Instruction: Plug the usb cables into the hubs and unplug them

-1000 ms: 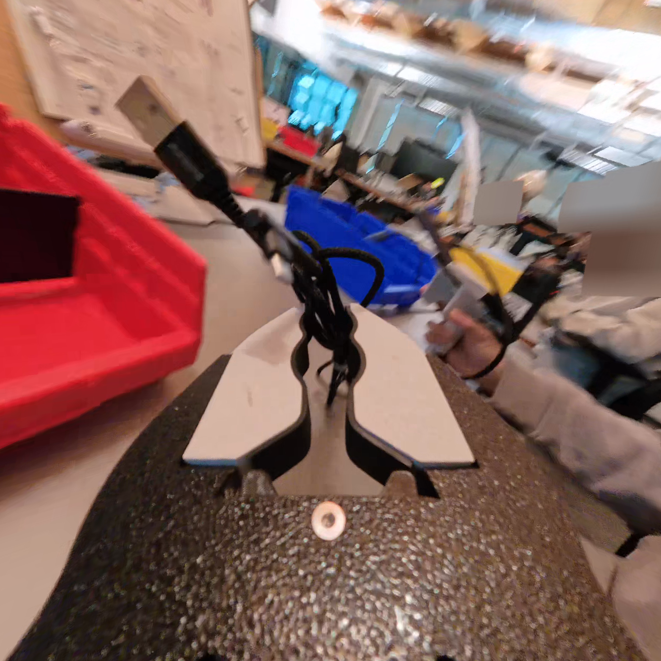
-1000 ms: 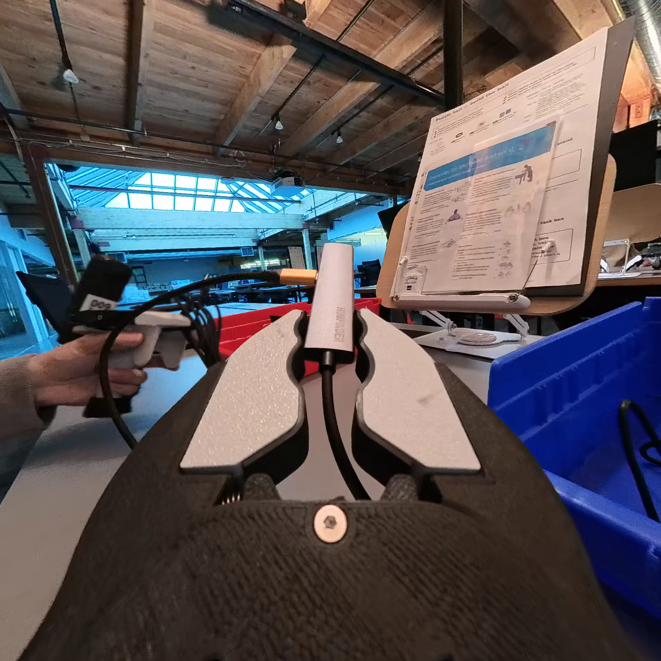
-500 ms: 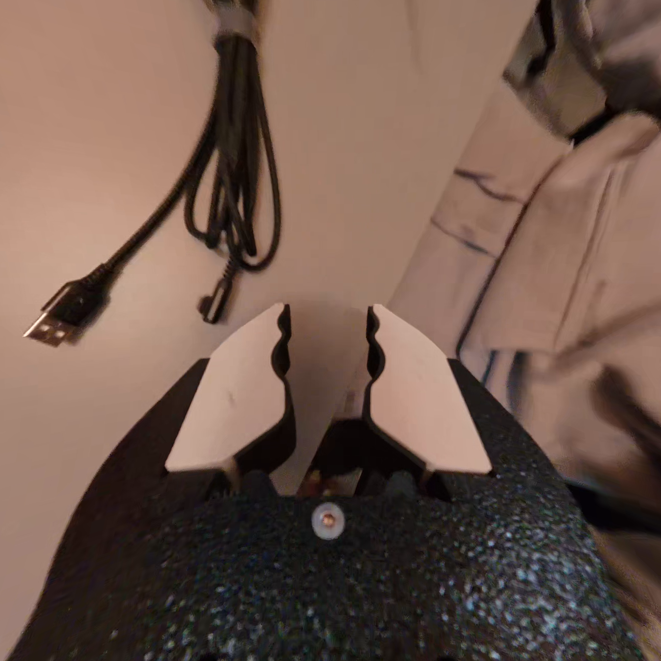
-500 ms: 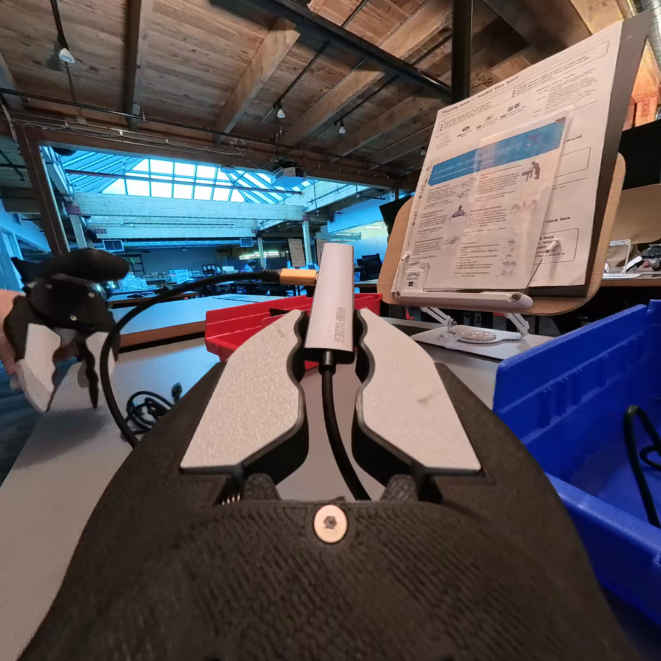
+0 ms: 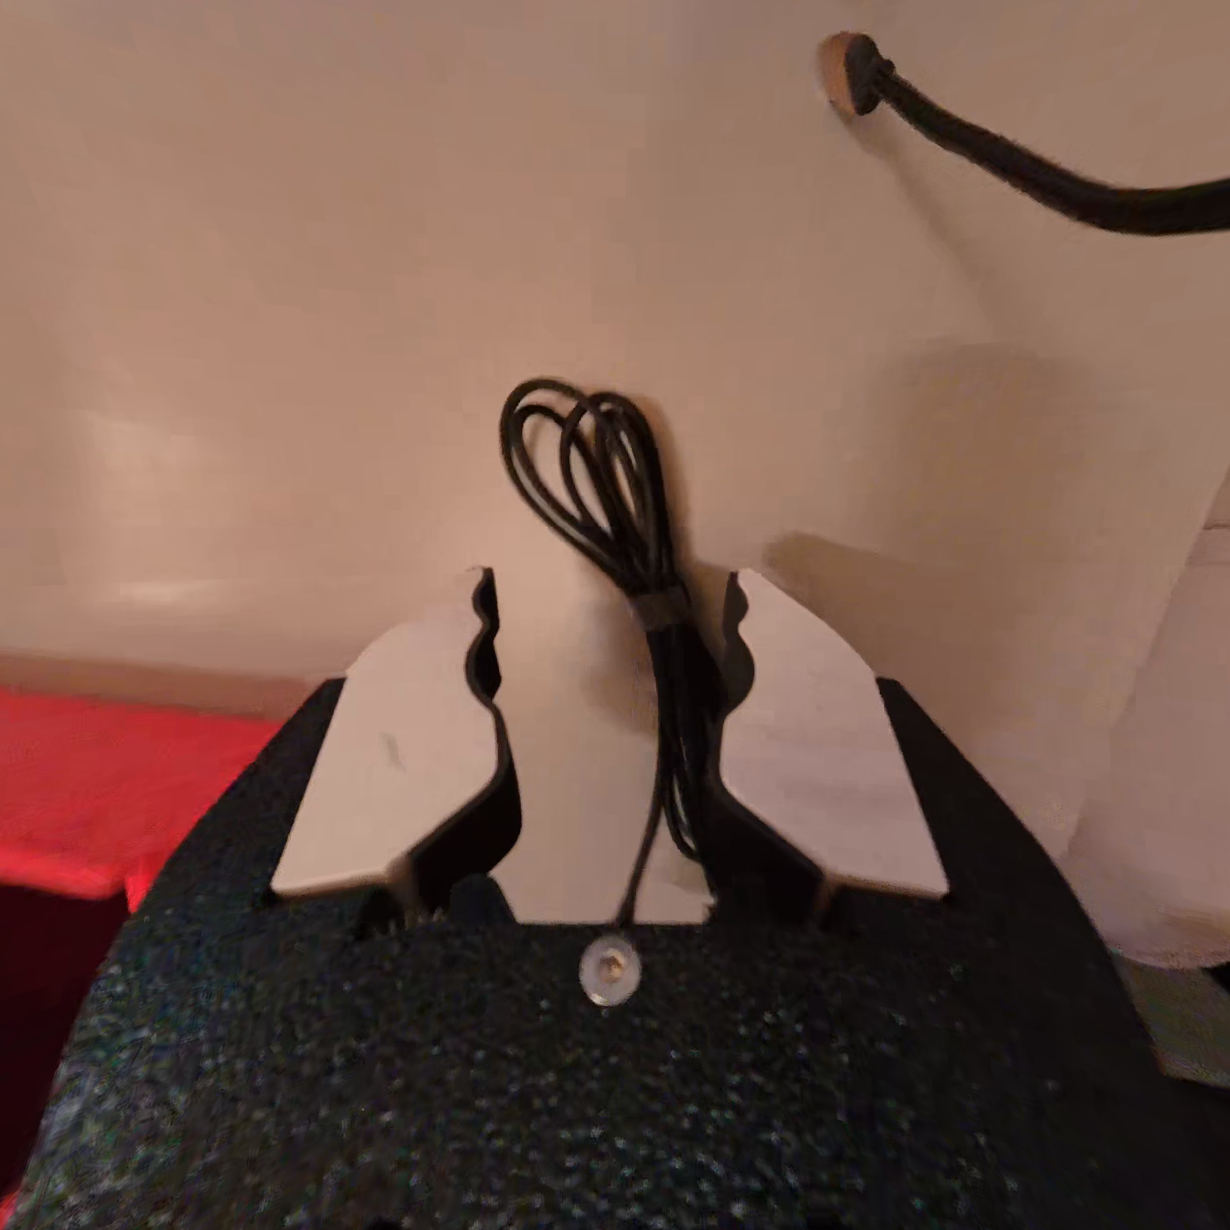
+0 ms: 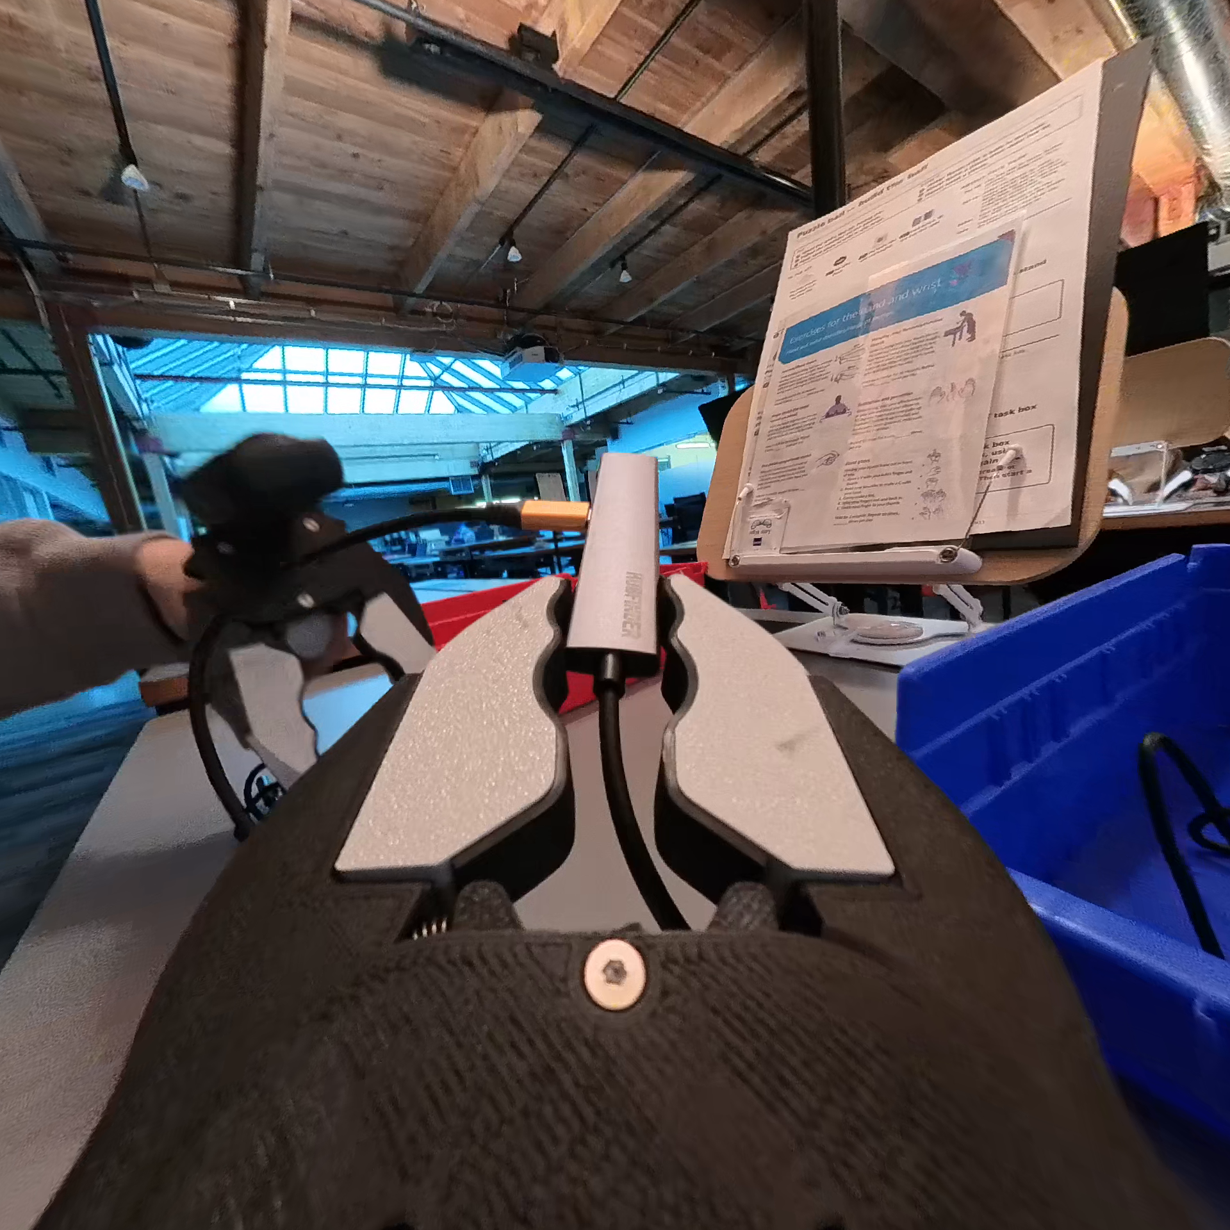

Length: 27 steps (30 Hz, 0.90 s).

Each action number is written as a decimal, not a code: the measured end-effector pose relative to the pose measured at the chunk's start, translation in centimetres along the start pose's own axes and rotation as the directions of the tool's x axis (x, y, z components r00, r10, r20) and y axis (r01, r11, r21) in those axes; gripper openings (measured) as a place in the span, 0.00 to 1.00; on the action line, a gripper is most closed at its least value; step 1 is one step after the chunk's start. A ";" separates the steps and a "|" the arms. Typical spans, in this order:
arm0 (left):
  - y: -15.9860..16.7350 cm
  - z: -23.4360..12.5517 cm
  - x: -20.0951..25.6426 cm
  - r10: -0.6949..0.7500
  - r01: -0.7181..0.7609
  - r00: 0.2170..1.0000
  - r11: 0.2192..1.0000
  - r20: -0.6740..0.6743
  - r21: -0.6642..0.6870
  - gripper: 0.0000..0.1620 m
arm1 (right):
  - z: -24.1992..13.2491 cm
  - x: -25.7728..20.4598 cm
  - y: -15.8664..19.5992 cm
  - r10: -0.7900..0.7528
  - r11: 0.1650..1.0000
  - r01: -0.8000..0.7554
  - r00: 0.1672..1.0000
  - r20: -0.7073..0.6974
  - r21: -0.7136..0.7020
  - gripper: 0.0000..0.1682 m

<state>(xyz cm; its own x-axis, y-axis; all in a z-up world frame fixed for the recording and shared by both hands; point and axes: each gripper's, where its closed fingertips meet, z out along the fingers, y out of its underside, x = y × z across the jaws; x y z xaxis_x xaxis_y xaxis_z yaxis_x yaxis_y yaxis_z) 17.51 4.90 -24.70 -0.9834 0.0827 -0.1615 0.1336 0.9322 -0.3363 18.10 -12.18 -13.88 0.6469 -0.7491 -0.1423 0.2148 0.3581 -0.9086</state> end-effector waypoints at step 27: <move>-2.7 -3.4 -6.9 0.944 -0.907 0.067 0.193 0.323 -0.375 0.51 | -0.4 1.0 -0.6 0.052 0.998 -0.052 0.999 -0.006 0.045 0.15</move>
<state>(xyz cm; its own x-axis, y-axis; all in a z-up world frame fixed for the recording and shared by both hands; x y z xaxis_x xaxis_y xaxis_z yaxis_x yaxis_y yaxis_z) 23.48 3.06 -19.52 0.0996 0.7716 -0.6283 0.8716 0.2370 0.4292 18.30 -13.32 -13.66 0.6528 -0.7327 -0.1921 0.2137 0.4214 -0.8813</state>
